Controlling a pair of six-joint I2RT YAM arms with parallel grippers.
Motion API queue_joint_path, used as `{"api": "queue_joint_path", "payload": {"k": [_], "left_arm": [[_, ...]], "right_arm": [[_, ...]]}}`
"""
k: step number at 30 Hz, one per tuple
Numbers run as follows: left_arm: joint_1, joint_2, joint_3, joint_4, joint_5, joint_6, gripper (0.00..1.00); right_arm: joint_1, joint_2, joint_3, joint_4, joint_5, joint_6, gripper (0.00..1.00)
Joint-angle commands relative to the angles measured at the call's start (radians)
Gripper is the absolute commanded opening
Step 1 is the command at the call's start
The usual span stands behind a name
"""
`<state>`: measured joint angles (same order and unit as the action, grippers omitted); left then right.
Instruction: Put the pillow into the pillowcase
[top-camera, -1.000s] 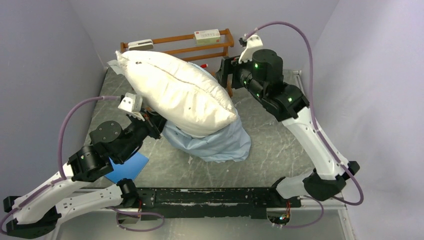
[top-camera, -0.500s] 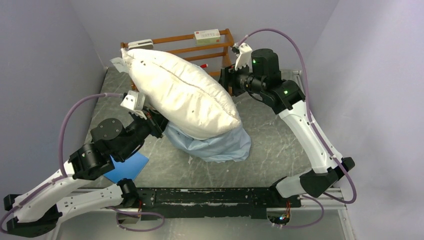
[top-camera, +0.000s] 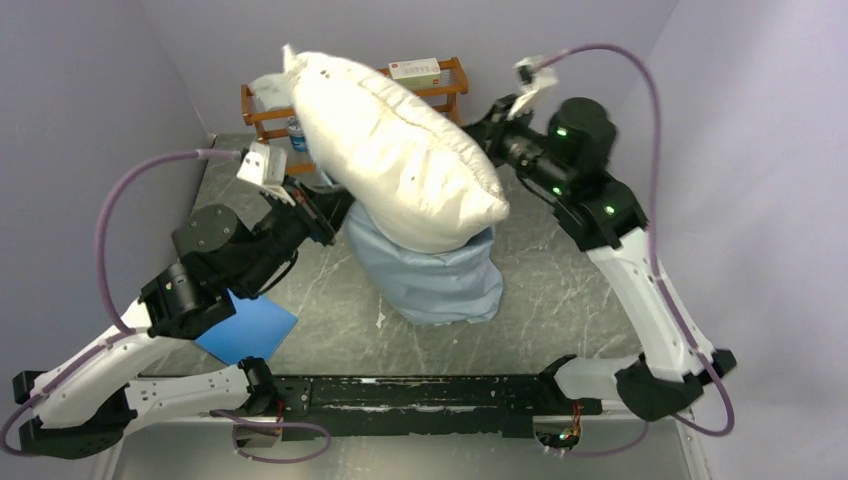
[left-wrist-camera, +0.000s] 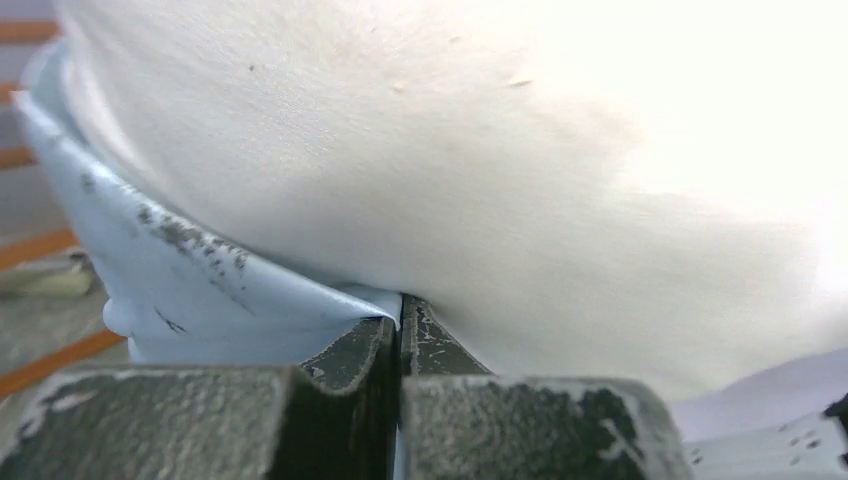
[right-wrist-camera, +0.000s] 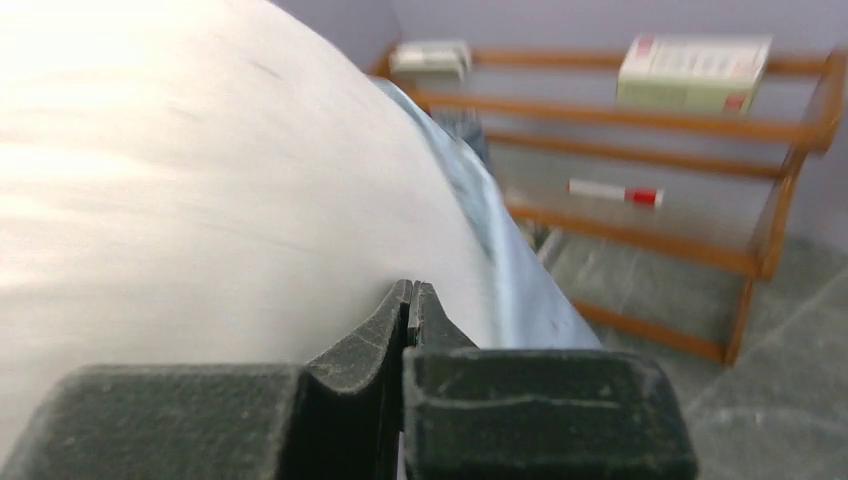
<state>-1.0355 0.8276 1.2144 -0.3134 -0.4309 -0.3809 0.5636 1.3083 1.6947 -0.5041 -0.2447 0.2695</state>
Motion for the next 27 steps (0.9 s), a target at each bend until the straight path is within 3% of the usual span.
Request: {"api": "queue_joint_path", "payload": {"k": [1,9,13,14,16,18,22,27], "left_arm": [[0.002,0.061,0.169,0.204,0.085,0.008,0.05],[0.001,0.045,0.116,0.086,-0.068,-0.018,0.05],[0.000,-0.029,0.028,0.072,-0.122,-0.019,0.05],[0.000,-0.037,0.021,0.063,-0.137,-0.018,0.05],[0.001,-0.053,0.019,0.039,-0.161,-0.014,0.05],[0.002,-0.057,0.024,0.017,-0.174,-0.011,0.05],[0.001,-0.053,0.039,0.001,-0.172,-0.001,0.05],[0.002,-0.043,0.045,0.000,-0.170,0.008,0.05]], "right_arm": [[0.000,-0.127,0.069,0.232,0.081,0.129,0.00],[0.001,-0.156,0.073,0.212,0.032,0.157,0.00],[0.000,-0.190,0.023,0.126,0.213,0.102,0.00],[0.001,-0.187,0.026,0.085,0.316,0.089,0.02],[0.000,-0.178,0.025,0.036,0.471,0.053,0.19],[-0.001,-0.160,0.033,0.005,0.507,0.015,0.31],[-0.002,-0.094,0.078,-0.086,0.332,0.000,0.50],[-0.002,-0.085,0.030,-0.148,0.129,-0.017,0.54]]}}
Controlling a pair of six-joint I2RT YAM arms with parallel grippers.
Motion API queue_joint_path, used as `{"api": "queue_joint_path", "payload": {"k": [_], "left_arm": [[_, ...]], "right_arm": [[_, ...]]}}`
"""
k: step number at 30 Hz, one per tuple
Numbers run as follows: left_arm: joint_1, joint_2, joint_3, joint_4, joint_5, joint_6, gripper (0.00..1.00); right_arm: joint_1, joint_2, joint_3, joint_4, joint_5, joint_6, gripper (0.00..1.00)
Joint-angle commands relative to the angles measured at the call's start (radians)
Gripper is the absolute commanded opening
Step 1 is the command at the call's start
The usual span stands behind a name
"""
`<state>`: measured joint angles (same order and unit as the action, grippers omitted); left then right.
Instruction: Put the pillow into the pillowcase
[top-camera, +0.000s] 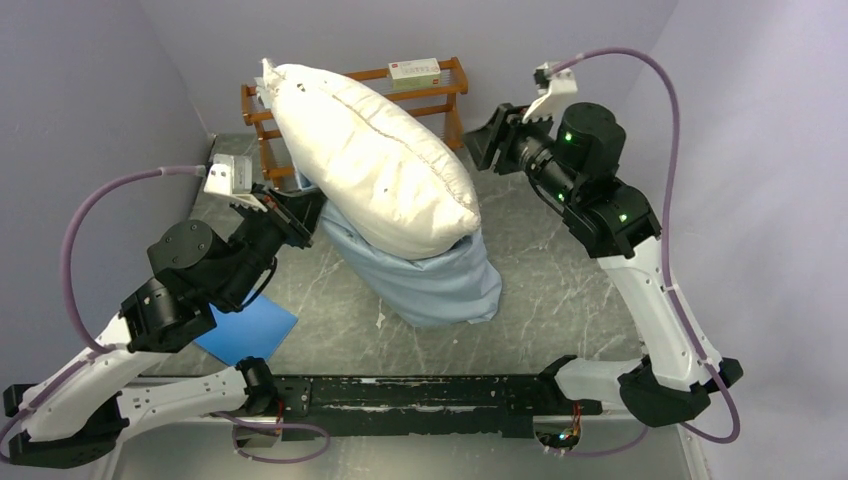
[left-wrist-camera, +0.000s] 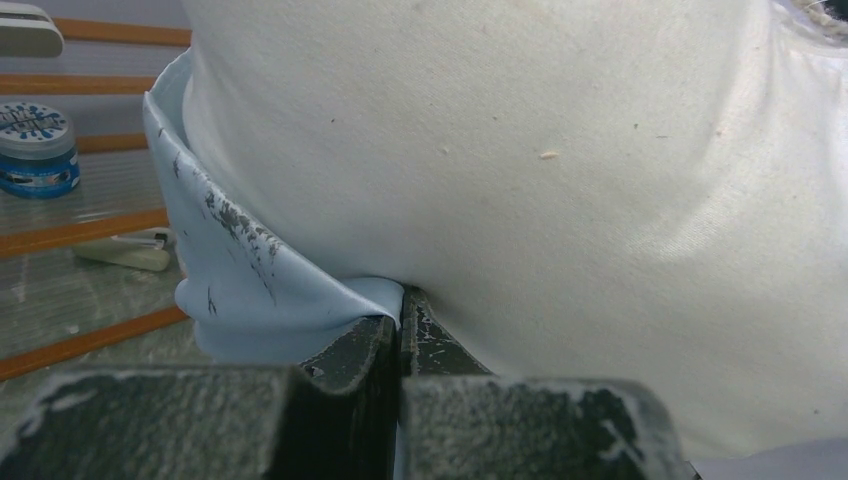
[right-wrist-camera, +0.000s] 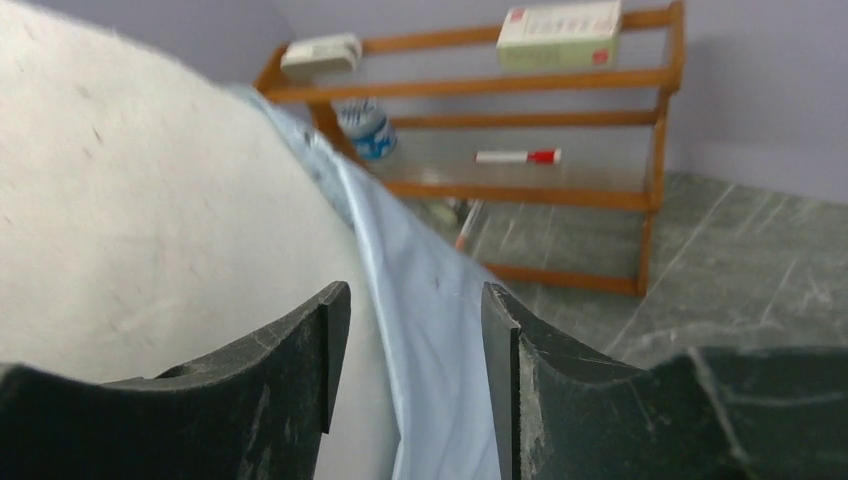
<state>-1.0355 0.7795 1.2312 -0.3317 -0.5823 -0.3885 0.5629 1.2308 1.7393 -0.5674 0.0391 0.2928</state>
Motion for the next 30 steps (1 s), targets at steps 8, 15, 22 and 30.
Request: {"api": "queue_joint_path", "payload": {"k": [8,15,22,30], "left_arm": [[0.001,0.036,0.035,0.031,0.016,0.009,0.05],[0.000,0.050,0.046,0.029,0.030,0.001,0.05],[0.001,0.056,0.045,0.026,0.035,-0.005,0.05],[0.001,0.057,0.051,0.028,0.035,0.004,0.05]], "right_arm": [[-0.001,0.016,0.014,-0.246,-0.181,-0.127,0.59],[-0.001,0.034,0.008,-0.275,-0.157,-0.133,0.56],[-0.001,0.048,0.018,-0.288,-0.098,-0.140,0.54],[-0.001,0.042,-0.025,-0.238,-0.137,-0.123,0.52]]}}
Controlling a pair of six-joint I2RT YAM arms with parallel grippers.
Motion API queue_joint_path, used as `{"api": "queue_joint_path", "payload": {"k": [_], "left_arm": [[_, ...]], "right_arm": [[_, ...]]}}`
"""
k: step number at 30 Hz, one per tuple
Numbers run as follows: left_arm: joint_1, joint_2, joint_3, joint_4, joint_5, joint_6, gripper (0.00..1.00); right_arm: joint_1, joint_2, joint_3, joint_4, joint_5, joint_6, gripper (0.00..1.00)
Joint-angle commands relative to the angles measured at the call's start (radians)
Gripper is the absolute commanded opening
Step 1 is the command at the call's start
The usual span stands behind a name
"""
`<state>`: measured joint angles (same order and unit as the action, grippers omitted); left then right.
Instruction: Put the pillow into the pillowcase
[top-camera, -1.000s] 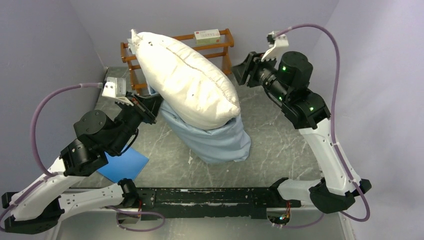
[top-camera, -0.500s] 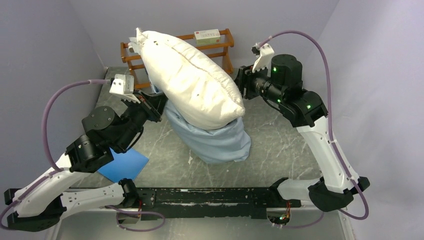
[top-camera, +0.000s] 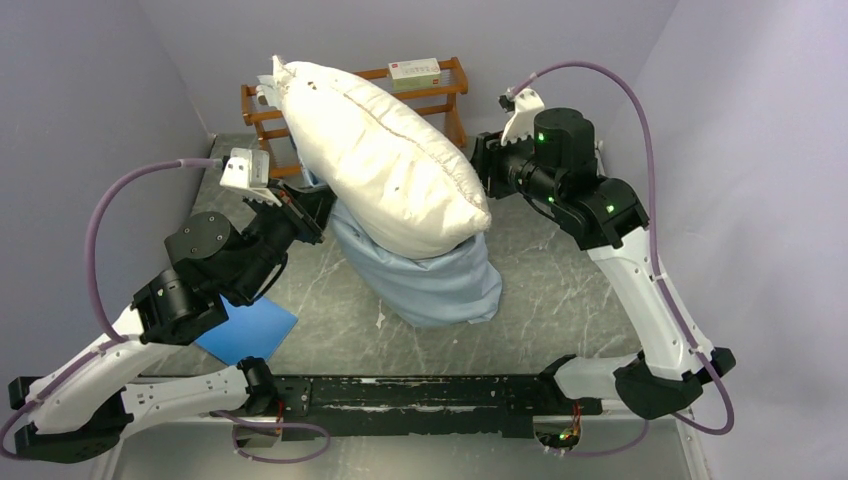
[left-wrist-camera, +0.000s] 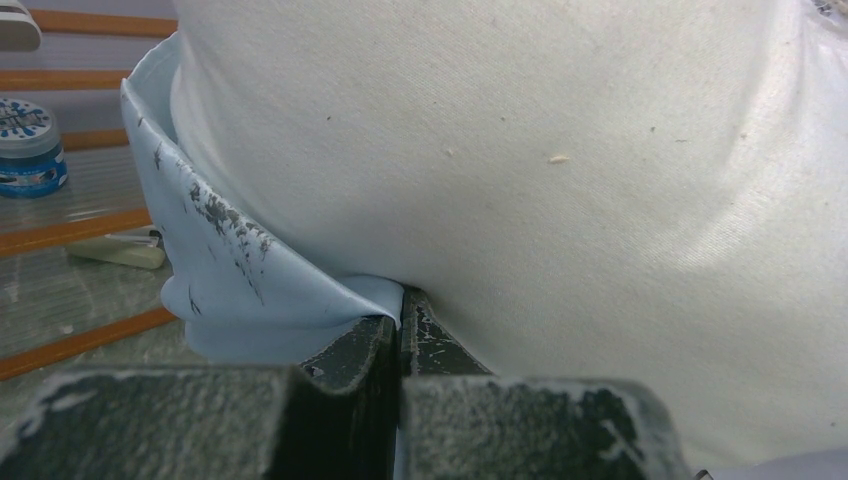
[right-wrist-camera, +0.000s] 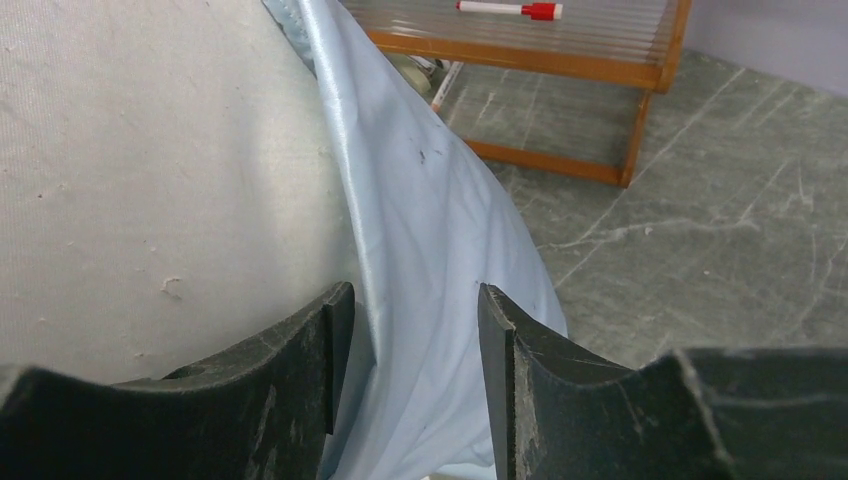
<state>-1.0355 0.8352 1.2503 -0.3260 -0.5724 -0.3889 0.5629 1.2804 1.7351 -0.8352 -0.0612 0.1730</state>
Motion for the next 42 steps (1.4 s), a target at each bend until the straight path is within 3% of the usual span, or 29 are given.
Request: {"api": "queue_joint_path", "payload": {"k": [1,9,15,21,29,36,38,42], "left_arm": [[0.001,-0.001,0.031,0.022,0.024,0.003,0.05],[0.001,-0.004,0.010,0.052,0.034,0.003,0.05],[0.000,0.013,0.021,0.074,0.054,0.022,0.05],[0.001,0.018,0.021,0.090,0.076,0.028,0.05],[0.000,0.082,0.113,0.134,0.105,0.007,0.05],[0.001,0.228,0.323,0.310,0.303,-0.054,0.05],[0.000,0.256,0.352,0.351,0.394,-0.119,0.05],[0.001,0.267,0.322,0.427,0.529,-0.256,0.05]], "right_arm": [[-0.001,-0.005,-0.039,0.046,-0.061,0.002,0.52],[-0.001,0.087,-0.017,0.092,-0.141,-0.002,0.50],[-0.001,0.196,0.106,0.050,-0.124,-0.007,0.42],[0.000,0.229,0.143,0.047,-0.017,-0.005,0.00],[0.000,0.093,0.175,0.239,0.031,0.116,0.00],[0.001,-0.203,-0.085,0.862,-0.022,0.384,0.00],[0.000,-0.179,-0.039,0.893,0.003,0.395,0.00],[0.000,-0.073,0.193,0.745,0.144,0.335,0.00]]}}
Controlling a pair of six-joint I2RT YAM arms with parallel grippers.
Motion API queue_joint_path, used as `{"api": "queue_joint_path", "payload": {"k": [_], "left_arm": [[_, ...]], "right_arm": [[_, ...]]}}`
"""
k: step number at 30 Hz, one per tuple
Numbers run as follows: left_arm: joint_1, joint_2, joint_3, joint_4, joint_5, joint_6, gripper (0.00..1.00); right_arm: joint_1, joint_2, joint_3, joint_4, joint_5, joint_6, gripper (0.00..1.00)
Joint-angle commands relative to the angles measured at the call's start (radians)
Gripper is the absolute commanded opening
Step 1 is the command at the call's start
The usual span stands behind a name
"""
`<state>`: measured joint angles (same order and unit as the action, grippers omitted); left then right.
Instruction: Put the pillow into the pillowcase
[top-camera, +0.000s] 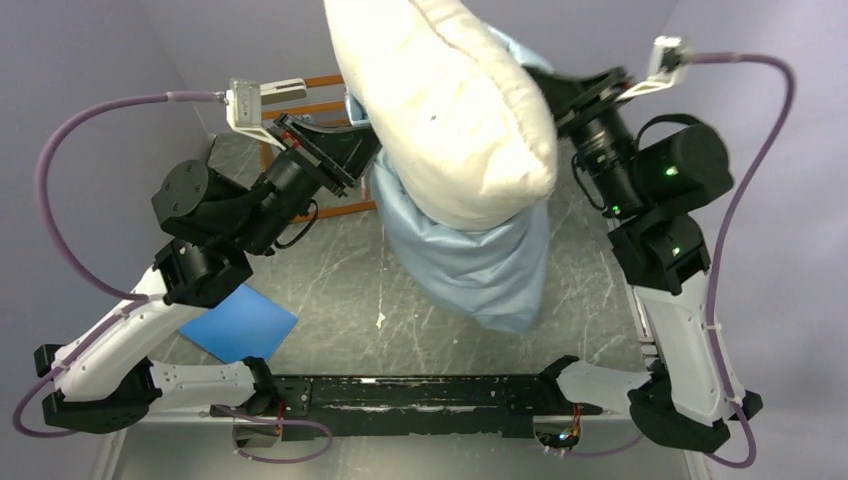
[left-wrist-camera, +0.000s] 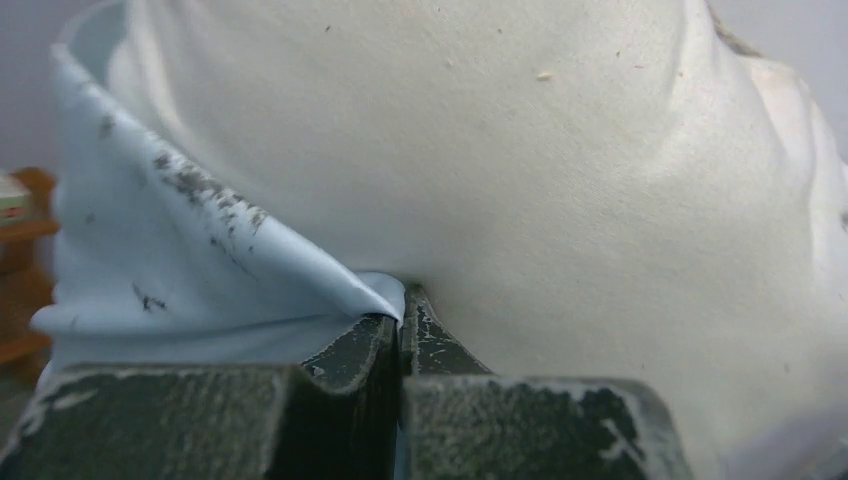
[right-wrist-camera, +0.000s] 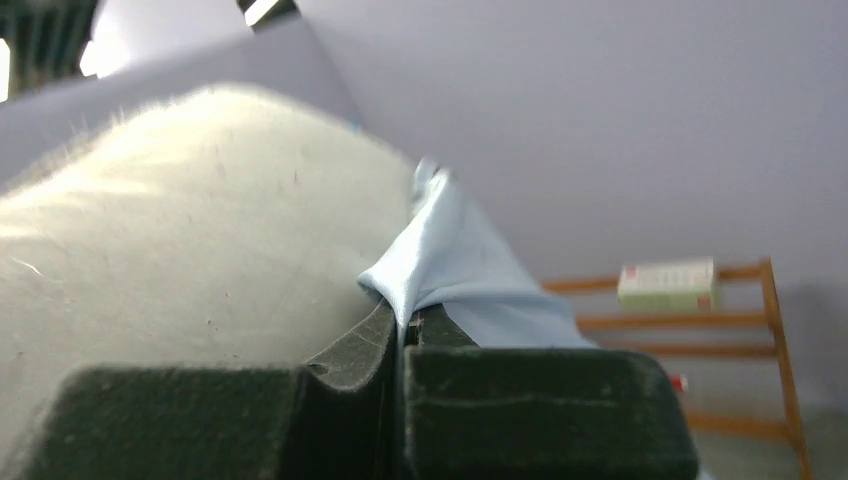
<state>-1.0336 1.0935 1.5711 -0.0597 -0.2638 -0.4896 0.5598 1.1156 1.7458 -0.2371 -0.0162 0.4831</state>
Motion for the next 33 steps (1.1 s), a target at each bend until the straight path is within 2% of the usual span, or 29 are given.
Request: {"api": "queue_joint_path", "payload": {"k": [1,3,5,7,8,9,10,12,15,17,18,21,23,25,26,28,29,31,33], "left_arm": [[-0.001,0.009,-0.005,0.172,0.224,-0.165,0.05],[-0.002,0.023,0.034,0.142,0.172,-0.115,0.05],[-0.001,0.059,0.150,0.054,0.059,-0.014,0.05],[-0.001,0.104,0.250,-0.055,-0.037,0.033,0.05],[-0.002,0.107,0.268,-0.074,-0.027,0.030,0.05],[-0.002,0.098,0.257,-0.060,0.007,0.002,0.05],[-0.001,0.081,0.227,-0.030,0.067,-0.042,0.05],[-0.001,0.048,0.152,0.039,0.203,-0.171,0.05],[-0.003,0.015,0.029,0.166,0.364,-0.333,0.05],[-0.002,0.019,-0.008,0.168,0.348,-0.315,0.05],[-0.002,0.032,0.010,0.121,0.281,-0.252,0.05],[-0.002,0.083,0.143,-0.026,0.024,-0.020,0.05],[-0.002,0.115,0.243,-0.057,-0.085,0.085,0.05],[-0.003,0.134,0.318,-0.072,-0.101,0.111,0.05],[-0.002,0.134,0.337,-0.078,-0.073,0.097,0.05],[-0.003,0.105,0.274,-0.068,0.032,0.001,0.05],[-0.002,0.079,0.190,-0.021,0.115,-0.072,0.05],[-0.003,0.043,0.035,0.109,0.267,-0.241,0.05],[-0.003,0.073,0.000,0.196,0.350,-0.318,0.05]], "right_arm": [[0.003,0.105,0.214,0.114,0.101,0.029,0.00],[0.002,0.100,0.224,0.057,0.039,0.091,0.00],[0.004,0.042,0.115,0.096,-0.080,0.245,0.00],[0.003,-0.040,-0.094,0.362,-0.198,0.434,0.00],[0.004,-0.059,-0.146,0.465,-0.202,0.486,0.00],[0.004,-0.048,-0.132,0.478,-0.184,0.471,0.00],[0.003,-0.018,-0.070,0.405,-0.129,0.382,0.00],[0.003,0.090,0.098,0.266,0.022,0.190,0.00],[0.000,0.233,0.263,0.161,0.262,0.009,0.00],[-0.015,0.295,0.368,0.104,0.278,0.009,0.00],[-0.016,0.297,0.389,0.101,0.209,0.045,0.00],[-0.015,0.191,0.229,0.192,-0.032,0.272,0.00],[-0.013,0.077,-0.017,0.426,-0.160,0.492,0.00],[-0.012,0.011,-0.163,0.621,-0.139,0.617,0.00],[-0.012,0.007,-0.152,0.619,-0.076,0.582,0.00],[-0.011,0.066,0.012,0.498,0.078,0.387,0.00],[-0.013,0.128,0.123,0.437,0.147,0.287,0.00],[-0.015,0.279,0.387,0.271,0.269,0.094,0.00],[-0.019,0.431,0.676,0.102,0.305,-0.016,0.00]]}}
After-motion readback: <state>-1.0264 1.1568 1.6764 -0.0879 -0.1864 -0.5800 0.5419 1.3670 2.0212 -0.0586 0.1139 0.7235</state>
